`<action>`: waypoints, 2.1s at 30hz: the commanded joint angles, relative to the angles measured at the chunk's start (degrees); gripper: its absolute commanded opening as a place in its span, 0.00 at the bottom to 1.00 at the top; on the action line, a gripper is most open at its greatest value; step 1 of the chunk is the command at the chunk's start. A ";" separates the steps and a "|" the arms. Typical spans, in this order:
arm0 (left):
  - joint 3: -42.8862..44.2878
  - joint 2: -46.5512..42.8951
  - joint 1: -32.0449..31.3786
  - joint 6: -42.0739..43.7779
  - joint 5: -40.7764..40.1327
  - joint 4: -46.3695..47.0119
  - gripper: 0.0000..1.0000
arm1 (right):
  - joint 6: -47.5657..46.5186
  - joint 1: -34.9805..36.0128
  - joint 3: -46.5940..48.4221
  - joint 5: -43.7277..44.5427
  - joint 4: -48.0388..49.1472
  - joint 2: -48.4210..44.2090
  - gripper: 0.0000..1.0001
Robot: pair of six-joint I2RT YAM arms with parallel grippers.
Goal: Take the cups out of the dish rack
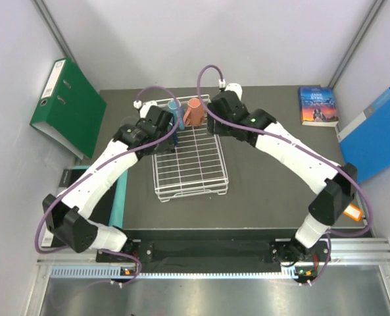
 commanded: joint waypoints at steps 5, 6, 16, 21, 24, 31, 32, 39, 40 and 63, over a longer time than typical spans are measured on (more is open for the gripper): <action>2.23 14.53 -7.15 -14.47 -12.43 6.89 0.41 | -2.29 -2.11 -5.40 2.79 3.43 -8.00 0.67; 2.76 15.78 -7.60 -14.91 -13.24 7.15 0.42 | -2.47 -2.11 -5.76 2.53 3.43 -8.27 0.67; 1.81 20.10 -8.13 -20.63 -20.01 12.78 0.46 | -3.08 -2.11 -11.38 1.12 4.49 -12.13 0.67; -2.59 18.25 -8.13 -22.39 -21.68 16.02 0.48 | -3.17 -2.55 -14.20 0.59 5.10 -13.54 0.68; -3.30 19.13 -8.13 -24.13 -22.47 16.12 0.48 | -3.52 -2.90 -14.90 -0.02 5.19 -13.45 0.67; -4.53 20.62 -8.13 -25.90 -25.81 17.08 0.49 | -4.23 -3.43 -16.57 -0.99 5.63 -14.15 0.68; -5.14 20.54 -8.13 -26.08 -26.95 17.70 0.49 | -4.31 -3.60 -17.01 -1.43 5.89 -14.24 0.67; -10.94 21.67 -7.26 -24.58 -28.19 26.31 0.49 | -5.19 -3.87 -20.08 -2.57 6.95 -15.56 0.67; -11.04 22.11 -6.91 -24.67 -28.01 26.58 0.49 | -5.54 -3.95 -20.35 -2.57 6.86 -15.74 0.67; -13.24 22.11 -4.97 -18.43 -30.29 37.13 0.36 | -4.93 -4.83 -26.07 -4.42 9.23 -16.71 0.67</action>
